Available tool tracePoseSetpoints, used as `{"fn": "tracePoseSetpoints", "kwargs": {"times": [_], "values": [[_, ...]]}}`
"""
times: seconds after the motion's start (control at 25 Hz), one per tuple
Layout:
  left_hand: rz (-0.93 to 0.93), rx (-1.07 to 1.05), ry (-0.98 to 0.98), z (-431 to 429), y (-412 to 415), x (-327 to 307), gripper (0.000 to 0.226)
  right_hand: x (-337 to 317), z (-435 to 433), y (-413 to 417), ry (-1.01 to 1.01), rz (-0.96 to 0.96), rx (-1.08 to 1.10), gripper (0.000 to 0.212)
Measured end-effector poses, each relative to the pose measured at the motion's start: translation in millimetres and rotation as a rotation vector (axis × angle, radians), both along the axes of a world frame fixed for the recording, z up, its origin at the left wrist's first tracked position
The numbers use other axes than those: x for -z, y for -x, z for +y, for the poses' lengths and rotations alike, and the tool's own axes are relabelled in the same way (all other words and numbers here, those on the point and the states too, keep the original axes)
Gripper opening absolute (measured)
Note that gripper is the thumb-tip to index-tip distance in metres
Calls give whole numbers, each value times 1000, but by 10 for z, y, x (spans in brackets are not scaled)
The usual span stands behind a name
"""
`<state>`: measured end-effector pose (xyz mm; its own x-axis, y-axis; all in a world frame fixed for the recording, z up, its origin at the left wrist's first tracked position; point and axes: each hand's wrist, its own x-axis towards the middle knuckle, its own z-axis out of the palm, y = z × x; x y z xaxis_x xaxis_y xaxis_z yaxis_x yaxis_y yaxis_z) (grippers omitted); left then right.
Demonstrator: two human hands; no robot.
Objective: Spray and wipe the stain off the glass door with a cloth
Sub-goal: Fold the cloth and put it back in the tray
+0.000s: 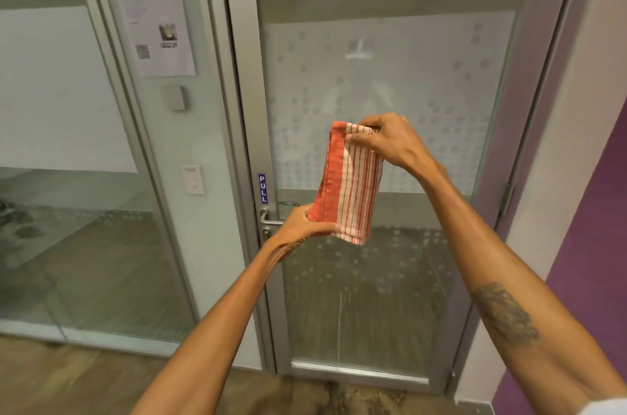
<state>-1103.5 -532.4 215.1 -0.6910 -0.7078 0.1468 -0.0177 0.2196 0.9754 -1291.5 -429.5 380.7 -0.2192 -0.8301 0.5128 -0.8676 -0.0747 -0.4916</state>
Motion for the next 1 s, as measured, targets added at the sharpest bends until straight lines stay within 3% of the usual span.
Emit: {"fn": "tracePoseSetpoints", "kwargs": {"times": [0.2,0.32,0.44,0.72,0.88,1.0], "values": [[493,-247,-410,83,-355,71,20,11,143,-302,111,-159,30,30],[653,-269,-513,259,-654,67,23,200,250,-560,59,-294,37,26],[592,-375,-473,462,-1048,122,28,447,399,-813,-22,-384,12,24],[371,-689,-274,829,-2125,129,9,985,494,-1534,-174,-560,-58,12],[327,-809,-348,979,-2773,-4,6,1202,342,-2098,-246,-650,-160,18],[253,-889,-398,1076,-3297,-84,7,1281,197,-2550,-309,-695,-273,7]]}}
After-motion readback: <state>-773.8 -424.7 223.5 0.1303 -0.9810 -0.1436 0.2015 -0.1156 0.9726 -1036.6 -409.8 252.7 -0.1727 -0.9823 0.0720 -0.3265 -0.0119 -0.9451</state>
